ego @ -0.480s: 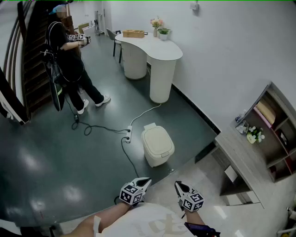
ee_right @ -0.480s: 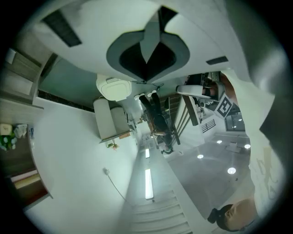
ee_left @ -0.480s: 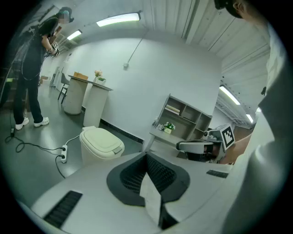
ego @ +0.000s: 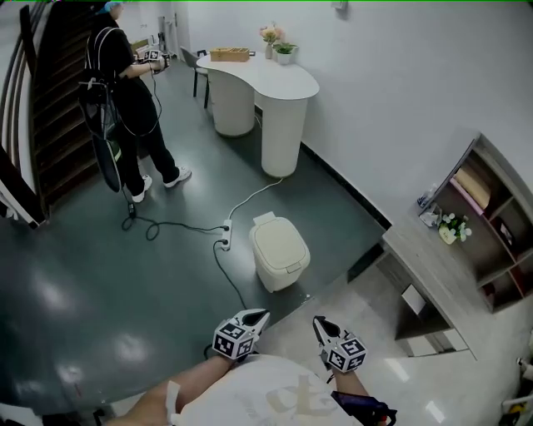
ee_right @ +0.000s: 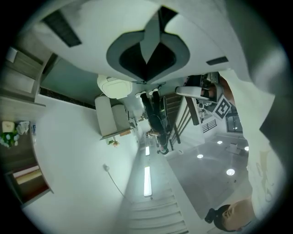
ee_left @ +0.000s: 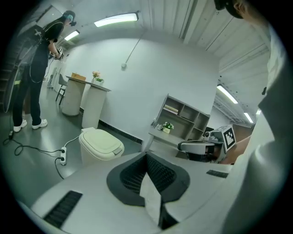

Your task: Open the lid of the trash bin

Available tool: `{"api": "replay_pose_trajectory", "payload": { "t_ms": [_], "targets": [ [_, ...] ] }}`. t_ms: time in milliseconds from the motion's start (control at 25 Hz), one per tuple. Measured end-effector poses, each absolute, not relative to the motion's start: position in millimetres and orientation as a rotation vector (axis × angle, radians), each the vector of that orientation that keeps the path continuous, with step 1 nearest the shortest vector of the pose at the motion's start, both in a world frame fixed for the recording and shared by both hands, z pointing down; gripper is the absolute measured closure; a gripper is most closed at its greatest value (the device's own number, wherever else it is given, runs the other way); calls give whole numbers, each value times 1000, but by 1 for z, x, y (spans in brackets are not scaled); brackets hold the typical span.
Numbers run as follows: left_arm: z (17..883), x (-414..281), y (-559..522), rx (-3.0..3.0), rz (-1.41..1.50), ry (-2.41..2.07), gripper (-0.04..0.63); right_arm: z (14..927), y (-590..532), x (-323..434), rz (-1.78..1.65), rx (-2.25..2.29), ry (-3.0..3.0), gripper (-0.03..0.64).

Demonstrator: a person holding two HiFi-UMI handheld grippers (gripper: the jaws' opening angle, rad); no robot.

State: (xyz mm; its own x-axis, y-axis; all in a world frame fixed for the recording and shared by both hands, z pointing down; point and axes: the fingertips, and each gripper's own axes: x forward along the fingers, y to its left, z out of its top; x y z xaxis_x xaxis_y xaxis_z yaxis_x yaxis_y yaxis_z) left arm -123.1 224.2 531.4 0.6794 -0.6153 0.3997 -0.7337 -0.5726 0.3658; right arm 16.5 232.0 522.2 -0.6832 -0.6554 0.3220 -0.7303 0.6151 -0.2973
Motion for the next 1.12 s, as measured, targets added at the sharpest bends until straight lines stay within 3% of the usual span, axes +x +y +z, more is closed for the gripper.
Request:
{"api": "replay_pose_trajectory", "payload": {
  "t_ms": [1120],
  "targets": [
    [543,-136,207,2368,306,-1013,580,531,208,20,703,1267,-2594,611]
  ]
}}
